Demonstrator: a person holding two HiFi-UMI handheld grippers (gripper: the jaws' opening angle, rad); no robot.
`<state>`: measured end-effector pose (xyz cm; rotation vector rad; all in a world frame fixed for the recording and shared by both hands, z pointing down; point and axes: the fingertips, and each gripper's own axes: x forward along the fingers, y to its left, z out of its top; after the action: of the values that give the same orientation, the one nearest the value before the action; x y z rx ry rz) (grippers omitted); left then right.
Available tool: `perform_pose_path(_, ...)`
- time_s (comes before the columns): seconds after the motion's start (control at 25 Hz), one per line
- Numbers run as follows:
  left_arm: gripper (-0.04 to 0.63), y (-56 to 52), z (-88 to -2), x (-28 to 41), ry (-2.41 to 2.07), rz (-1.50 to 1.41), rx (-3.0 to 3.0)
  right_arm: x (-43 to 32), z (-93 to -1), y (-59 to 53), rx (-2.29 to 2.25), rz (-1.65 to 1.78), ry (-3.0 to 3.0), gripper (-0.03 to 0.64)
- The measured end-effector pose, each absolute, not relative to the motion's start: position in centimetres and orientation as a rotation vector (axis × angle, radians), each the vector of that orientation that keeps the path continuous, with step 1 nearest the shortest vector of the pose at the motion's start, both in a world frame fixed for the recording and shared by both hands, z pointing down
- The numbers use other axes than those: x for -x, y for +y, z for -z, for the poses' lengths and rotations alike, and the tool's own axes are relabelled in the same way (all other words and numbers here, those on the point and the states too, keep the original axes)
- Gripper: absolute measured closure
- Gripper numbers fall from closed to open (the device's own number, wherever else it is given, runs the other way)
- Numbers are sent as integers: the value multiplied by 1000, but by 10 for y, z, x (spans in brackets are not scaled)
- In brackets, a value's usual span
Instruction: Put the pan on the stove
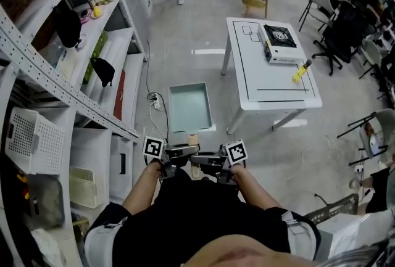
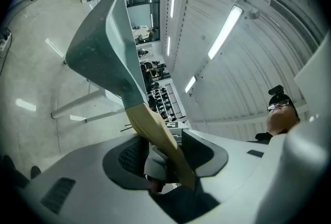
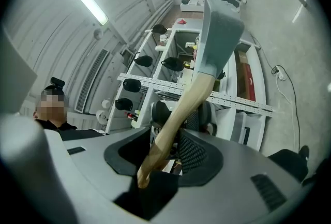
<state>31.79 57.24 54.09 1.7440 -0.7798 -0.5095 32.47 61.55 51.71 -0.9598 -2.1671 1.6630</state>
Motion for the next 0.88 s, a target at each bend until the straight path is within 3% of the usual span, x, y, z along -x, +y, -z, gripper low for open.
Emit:
perform_pose_path(0.36, 388, 535, -551, -283, -769, 450, -1814, -288, -535, 580, 899, -1641, -2159, 442)
perform_pose_path(0.88, 383, 414, -534, -136, -695, 448, -1904, -136, -531, 463, 794, -1638, -2187, 445)
